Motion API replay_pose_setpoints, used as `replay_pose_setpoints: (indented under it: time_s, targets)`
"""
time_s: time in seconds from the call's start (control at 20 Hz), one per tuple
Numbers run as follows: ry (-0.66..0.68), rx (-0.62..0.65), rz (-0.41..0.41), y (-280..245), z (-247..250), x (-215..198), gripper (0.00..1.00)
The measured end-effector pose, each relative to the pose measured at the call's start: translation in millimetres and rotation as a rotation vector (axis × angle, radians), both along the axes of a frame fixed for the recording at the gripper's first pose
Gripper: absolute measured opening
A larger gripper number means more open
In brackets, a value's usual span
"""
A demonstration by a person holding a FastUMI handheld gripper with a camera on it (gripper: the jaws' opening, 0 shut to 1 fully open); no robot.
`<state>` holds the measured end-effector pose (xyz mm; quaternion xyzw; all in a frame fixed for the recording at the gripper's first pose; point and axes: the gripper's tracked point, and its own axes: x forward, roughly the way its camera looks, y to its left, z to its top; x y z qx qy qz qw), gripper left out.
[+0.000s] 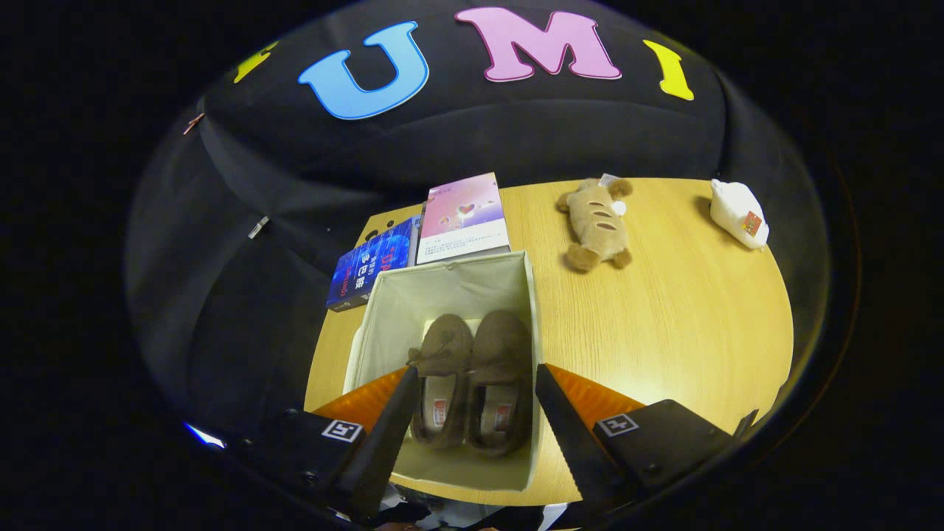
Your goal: Open the storage box then place both shoes into the box .Put the left shoe in first, then the right shoe, with the right side of both shoes facing outward in a uniform manner.
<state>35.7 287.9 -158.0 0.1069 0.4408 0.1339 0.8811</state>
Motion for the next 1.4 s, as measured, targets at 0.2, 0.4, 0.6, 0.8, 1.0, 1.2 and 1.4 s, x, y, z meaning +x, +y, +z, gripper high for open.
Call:
replay_pose_setpoints:
  time_s: [0.2,0.4,0.6,0.8,1.0,1.2,1.4]
  targets:
    - [-0.082,-0.018,0.003,-31,27,-4,0.99]
    - [-0.144,-0.07,-0.021,-89,42,-7,0.99]
    - [-0.225,-0.083,-0.063,-152,58,-6,0.99]
    - [-0.311,-0.107,-0.105,-229,70,-10,0.98]
    - [-0.384,-0.144,-0.097,-292,82,-8,0.98]
    - [-0.501,-0.134,-0.08,-336,108,-10,0.98]
    - [-0.637,-0.134,-0.064,-366,132,-21,0.98]
